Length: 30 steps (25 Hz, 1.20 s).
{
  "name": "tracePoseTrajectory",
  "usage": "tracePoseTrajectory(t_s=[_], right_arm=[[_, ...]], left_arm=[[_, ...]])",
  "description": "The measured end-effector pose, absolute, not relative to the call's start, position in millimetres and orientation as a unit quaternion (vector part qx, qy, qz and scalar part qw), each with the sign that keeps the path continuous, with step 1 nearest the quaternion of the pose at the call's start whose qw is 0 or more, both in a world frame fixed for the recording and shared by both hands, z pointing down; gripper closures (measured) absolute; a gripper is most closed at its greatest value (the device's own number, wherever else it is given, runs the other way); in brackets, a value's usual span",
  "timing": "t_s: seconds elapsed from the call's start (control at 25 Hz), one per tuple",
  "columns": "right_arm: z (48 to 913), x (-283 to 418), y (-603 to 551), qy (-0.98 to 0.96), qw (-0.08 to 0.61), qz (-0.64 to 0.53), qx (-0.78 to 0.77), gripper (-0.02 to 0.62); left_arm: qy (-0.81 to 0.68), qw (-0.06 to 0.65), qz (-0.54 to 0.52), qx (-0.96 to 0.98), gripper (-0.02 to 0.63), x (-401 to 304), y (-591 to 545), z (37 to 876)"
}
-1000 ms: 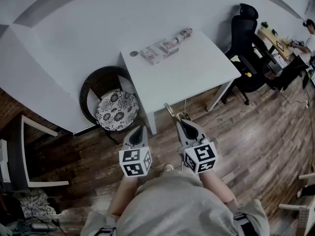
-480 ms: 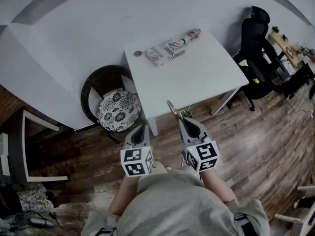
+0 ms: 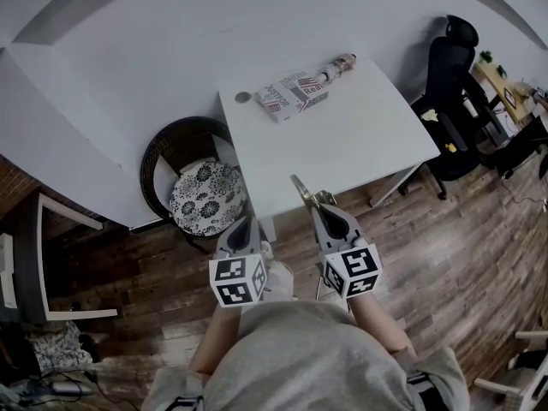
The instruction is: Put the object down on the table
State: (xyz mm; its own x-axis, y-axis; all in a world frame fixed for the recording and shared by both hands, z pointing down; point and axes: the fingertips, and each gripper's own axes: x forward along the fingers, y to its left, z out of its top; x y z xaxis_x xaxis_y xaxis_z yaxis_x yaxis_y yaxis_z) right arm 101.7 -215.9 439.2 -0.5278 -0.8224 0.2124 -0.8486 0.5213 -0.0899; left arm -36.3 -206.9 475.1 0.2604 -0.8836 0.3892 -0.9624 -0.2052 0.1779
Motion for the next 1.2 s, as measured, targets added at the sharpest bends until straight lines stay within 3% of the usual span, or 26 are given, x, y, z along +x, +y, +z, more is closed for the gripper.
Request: tracePoseTrajectory(t_s=[1.2], right_arm=[[532.4,54.9,-381.5,-0.860,0.145,0.123,0.474,0.586]], left_arm=[[-0.591,0.231,0.131,0.762,0.595,-79.7,-321.2,515.1]])
